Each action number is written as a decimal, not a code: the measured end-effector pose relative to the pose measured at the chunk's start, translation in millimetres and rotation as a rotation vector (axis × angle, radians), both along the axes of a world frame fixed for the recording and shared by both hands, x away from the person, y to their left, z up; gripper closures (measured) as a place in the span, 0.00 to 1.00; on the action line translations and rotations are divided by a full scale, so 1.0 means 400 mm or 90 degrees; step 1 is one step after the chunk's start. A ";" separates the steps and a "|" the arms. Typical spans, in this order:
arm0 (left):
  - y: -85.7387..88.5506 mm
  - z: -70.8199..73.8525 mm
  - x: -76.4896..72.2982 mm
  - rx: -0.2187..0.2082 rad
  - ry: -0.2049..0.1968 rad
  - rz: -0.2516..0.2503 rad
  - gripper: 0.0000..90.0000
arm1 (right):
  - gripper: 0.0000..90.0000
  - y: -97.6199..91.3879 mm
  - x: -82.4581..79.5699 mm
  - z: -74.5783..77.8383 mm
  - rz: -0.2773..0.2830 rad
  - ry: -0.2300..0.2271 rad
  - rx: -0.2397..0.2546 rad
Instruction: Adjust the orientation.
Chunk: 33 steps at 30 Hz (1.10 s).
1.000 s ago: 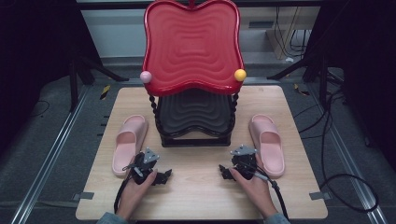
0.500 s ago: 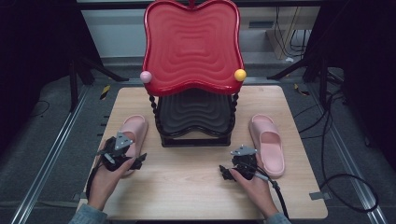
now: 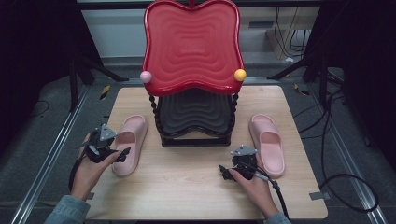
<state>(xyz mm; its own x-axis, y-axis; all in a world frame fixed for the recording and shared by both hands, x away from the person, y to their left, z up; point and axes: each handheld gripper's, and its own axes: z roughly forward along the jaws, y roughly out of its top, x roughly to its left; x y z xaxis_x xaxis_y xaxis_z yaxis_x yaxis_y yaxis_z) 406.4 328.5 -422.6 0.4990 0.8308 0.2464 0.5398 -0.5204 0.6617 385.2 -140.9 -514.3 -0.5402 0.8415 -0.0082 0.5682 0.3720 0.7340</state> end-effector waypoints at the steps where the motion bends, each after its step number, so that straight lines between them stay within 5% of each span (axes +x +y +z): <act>1: 0.004 0.000 0.003 0.004 0.001 0.001 0.07 | 0.06 0.000 0.000 0.000 0.000 0.000 0.000; 9: 0.034 -0.010 0.025 -0.013 0.006 0.020 0.11 | 0.06 0.000 0.000 0.000 0.000 0.000 0.000; 14: 0.058 -0.024 0.035 -0.042 0.011 0.039 0.25 | 0.06 0.000 0.000 0.000 0.000 0.000 0.000; 23: 0.061 -0.059 0.069 -0.045 0.024 0.068 0.56 | 0.06 0.000 0.000 0.000 0.001 -0.001 0.000; 27: 0.057 -0.067 0.088 -0.051 0.008 0.093 0.71 | 0.06 0.000 0.000 0.000 0.001 0.000 0.000; 29: 0.061 -0.072 0.096 -0.078 0.014 0.098 0.77 | 0.06 -0.001 0.000 0.000 0.002 0.000 0.000; 33: 0.059 -0.086 0.106 -0.077 0.019 0.104 0.81 | 0.06 -0.002 -0.001 0.000 0.005 0.000 0.000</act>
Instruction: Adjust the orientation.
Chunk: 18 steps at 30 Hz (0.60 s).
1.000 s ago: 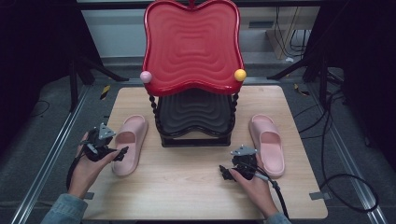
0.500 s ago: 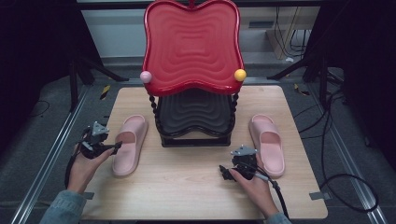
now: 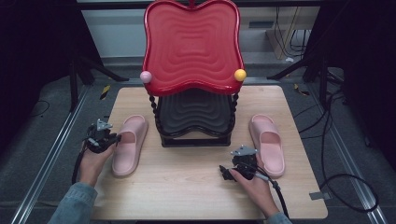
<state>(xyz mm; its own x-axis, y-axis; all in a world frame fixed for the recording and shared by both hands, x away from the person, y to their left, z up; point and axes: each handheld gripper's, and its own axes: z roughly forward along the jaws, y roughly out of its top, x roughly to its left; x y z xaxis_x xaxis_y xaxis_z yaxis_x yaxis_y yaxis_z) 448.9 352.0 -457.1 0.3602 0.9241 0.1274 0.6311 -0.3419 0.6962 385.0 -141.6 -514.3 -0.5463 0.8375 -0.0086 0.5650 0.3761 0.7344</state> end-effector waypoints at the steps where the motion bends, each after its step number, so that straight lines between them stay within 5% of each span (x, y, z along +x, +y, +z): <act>1: 0.000 -0.002 0.001 0.002 -0.002 0.003 0.84 | 0.06 0.000 0.000 0.000 0.000 0.000 0.000; 11: 0.006 0.000 -0.023 0.011 -0.011 -0.003 0.91 | 0.06 -0.001 0.000 0.000 0.002 0.000 0.000; 18: 0.011 0.027 -0.121 -0.002 -0.035 -0.047 0.92 | 0.06 0.000 0.000 0.000 0.002 0.000 0.000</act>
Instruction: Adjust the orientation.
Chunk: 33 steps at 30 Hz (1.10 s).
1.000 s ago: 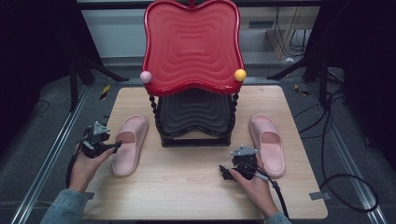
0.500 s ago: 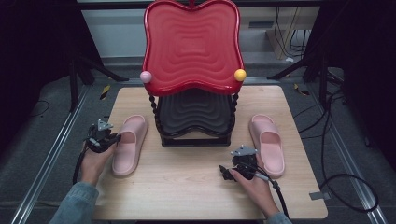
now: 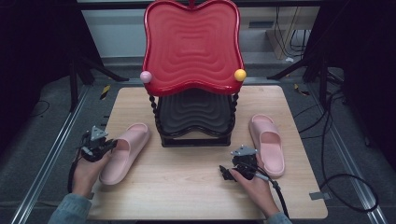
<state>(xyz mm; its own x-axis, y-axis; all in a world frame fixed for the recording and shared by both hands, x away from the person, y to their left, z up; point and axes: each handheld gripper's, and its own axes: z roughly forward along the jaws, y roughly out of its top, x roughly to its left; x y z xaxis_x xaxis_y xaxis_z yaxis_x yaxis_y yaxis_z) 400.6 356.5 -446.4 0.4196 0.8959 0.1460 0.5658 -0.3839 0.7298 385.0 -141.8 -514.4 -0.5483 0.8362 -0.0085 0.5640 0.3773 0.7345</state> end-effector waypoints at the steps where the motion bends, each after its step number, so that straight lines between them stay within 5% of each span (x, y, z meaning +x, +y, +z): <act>1: -0.001 0.002 -0.013 -0.003 -0.001 -0.006 0.92 | 0.06 0.000 0.000 0.000 0.001 0.000 0.000; 9: -0.086 0.005 -0.124 -0.015 0.000 -0.102 0.92 | 0.06 0.000 0.000 0.000 0.000 0.000 0.000; 16: -0.210 -0.024 -0.140 0.010 0.016 -0.185 0.92 | 0.06 0.000 -0.001 0.000 0.000 0.000 0.000; 23: -0.240 -0.042 -0.128 -0.004 0.019 -0.184 0.88 | 0.06 -0.001 -0.002 0.000 0.003 0.000 0.000; 25: -0.237 -0.039 -0.138 -0.015 0.012 -0.166 0.73 | 0.06 -0.002 -0.003 0.000 0.003 0.000 0.000; 33: -0.228 0.000 -0.223 -0.063 0.017 -0.168 0.50 | 0.06 -0.002 -0.003 0.000 0.003 0.000 -0.001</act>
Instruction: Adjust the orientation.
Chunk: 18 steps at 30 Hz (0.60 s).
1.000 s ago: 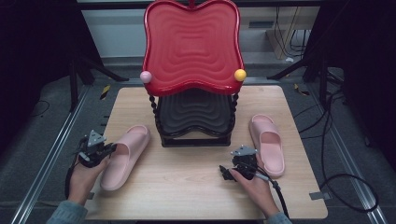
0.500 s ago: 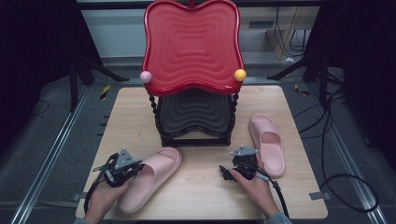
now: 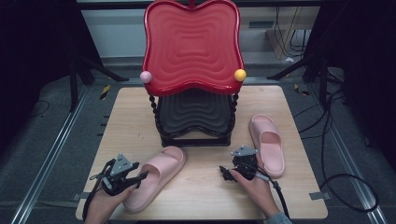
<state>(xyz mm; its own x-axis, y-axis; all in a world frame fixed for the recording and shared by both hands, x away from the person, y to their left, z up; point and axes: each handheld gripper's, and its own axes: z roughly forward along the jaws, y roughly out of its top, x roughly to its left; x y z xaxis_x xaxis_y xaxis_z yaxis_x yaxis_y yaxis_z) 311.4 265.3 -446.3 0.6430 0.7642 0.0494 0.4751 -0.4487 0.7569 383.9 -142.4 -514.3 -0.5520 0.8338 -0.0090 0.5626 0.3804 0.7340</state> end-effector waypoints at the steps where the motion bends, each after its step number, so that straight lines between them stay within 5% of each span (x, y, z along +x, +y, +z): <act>1: -0.005 0.001 -0.009 -0.004 0.003 -0.006 0.48 | 0.06 0.000 0.000 0.000 0.000 0.000 0.000; 4: -0.031 0.001 -0.029 -0.020 0.011 -0.026 0.42 | 0.06 0.000 0.000 0.000 0.000 0.000 0.000; 9: -0.093 -0.015 -0.024 -0.006 0.017 -0.048 0.32 | 0.06 0.000 0.000 0.000 -0.001 0.000 0.000; 13: -0.123 -0.030 -0.004 -0.034 0.037 -0.046 0.33 | 0.06 0.000 -0.001 0.000 -0.003 0.001 -0.001; 18: -0.146 -0.049 0.011 -0.029 0.045 -0.043 0.39 | 0.06 0.000 -0.001 0.000 -0.003 0.001 -0.001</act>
<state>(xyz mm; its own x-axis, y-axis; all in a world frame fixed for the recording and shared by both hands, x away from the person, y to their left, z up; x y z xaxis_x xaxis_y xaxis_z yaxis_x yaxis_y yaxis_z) 315.6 206.9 -466.0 0.6941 0.7192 -0.0315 0.4974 -0.4475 0.7432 383.5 -142.3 -514.1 -0.5484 0.8361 -0.0095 0.5652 0.3791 0.7327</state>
